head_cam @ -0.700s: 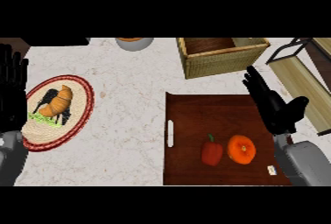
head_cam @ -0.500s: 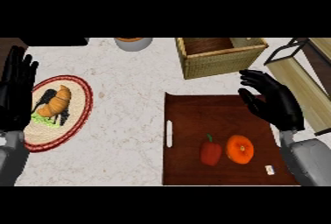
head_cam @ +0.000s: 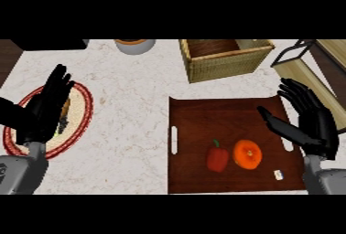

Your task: Pick the bell pepper from the tray and place it in the tiered shelf

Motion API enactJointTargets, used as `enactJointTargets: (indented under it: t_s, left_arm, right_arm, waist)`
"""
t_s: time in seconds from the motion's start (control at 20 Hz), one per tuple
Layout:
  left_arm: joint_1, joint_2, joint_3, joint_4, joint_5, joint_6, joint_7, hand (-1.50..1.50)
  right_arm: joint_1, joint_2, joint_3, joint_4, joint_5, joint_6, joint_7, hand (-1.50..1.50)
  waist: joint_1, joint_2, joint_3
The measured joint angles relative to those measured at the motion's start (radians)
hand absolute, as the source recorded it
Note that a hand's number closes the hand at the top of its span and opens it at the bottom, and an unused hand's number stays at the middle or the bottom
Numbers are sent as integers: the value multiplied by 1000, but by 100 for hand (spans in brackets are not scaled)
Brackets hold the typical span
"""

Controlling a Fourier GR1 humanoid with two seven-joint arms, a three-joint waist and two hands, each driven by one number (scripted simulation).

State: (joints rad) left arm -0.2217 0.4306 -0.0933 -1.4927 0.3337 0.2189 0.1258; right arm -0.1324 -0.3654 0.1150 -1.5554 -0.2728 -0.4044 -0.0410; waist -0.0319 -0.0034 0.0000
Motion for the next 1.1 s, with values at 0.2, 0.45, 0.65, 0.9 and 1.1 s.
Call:
enactJointTargets:
  t_s: [0.2,0.45,0.65,0.9,1.1]
  left_arm:
    - [-30,-20,-6,29,-8,-20,19,0]
    - [-20,-19,-5,21,-6,-38,22,0]
    - [-21,-20,-11,19,-7,-44,28,0]
    - [-52,-31,-27,19,-20,-39,44,0]
    - [-58,-34,-25,32,-18,-57,39,0]
  right_arm:
    - [83,-44,29,-183,12,35,62,-150]
    - [108,-191,119,-347,73,89,318,-150]
    - [89,-362,201,-390,190,171,506,-150]
    - [-4,-521,311,-428,371,281,760,-150]
    - [-137,-472,429,-463,469,347,1018,-150]
  waist:
    - [9,0,0]
    - [18,-3,-4]
    - [31,-2,-8]
    - [53,2,-10]
    - [65,4,-7]
